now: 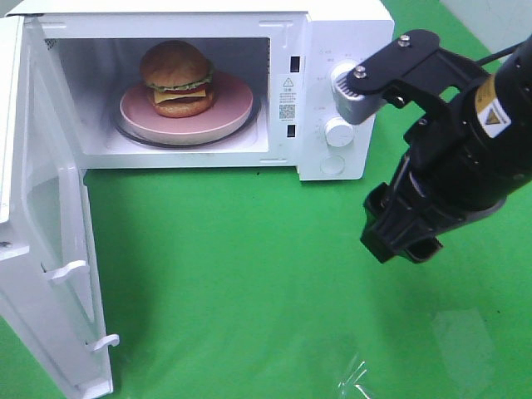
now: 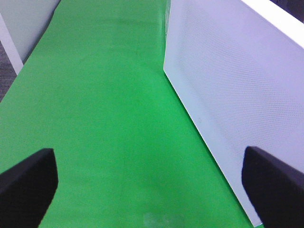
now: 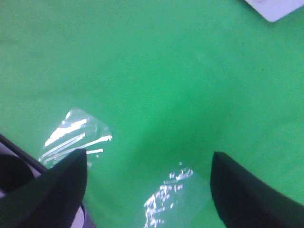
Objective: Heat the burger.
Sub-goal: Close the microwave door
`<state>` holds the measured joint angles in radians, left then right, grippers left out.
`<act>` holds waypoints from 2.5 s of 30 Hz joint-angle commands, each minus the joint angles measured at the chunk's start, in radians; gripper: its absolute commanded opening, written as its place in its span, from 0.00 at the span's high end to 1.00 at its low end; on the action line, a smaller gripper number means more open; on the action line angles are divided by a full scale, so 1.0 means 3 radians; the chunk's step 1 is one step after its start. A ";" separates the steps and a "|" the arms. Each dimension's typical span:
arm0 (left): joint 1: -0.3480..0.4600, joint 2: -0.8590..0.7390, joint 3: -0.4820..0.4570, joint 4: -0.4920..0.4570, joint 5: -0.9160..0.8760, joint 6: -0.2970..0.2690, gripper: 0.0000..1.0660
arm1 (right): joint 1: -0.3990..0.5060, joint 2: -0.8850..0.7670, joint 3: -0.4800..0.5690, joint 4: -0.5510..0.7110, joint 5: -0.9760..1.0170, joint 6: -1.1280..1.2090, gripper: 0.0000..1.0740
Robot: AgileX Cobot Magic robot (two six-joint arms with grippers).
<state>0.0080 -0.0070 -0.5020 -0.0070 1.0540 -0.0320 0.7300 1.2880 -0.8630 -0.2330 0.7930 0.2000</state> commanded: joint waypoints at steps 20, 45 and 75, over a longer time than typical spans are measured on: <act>0.0000 -0.0067 0.0010 -0.0007 -0.0043 0.0007 0.09 | -0.0487 -0.1220 0.0247 0.0157 0.0850 0.0077 0.34; 0.0000 -0.0067 0.0010 -0.0007 -0.0043 0.0007 0.09 | -0.2240 -0.3867 0.1170 0.0317 0.0720 0.0017 0.34; 0.0000 -0.0057 0.0010 -0.0010 -0.0043 0.0007 0.09 | -0.2390 -0.4393 0.1177 0.0317 0.0720 0.0017 0.34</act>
<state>0.0080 -0.0070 -0.5020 -0.0070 1.0540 -0.0320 0.0200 -0.0040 -0.5130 -0.1380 1.0170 0.2190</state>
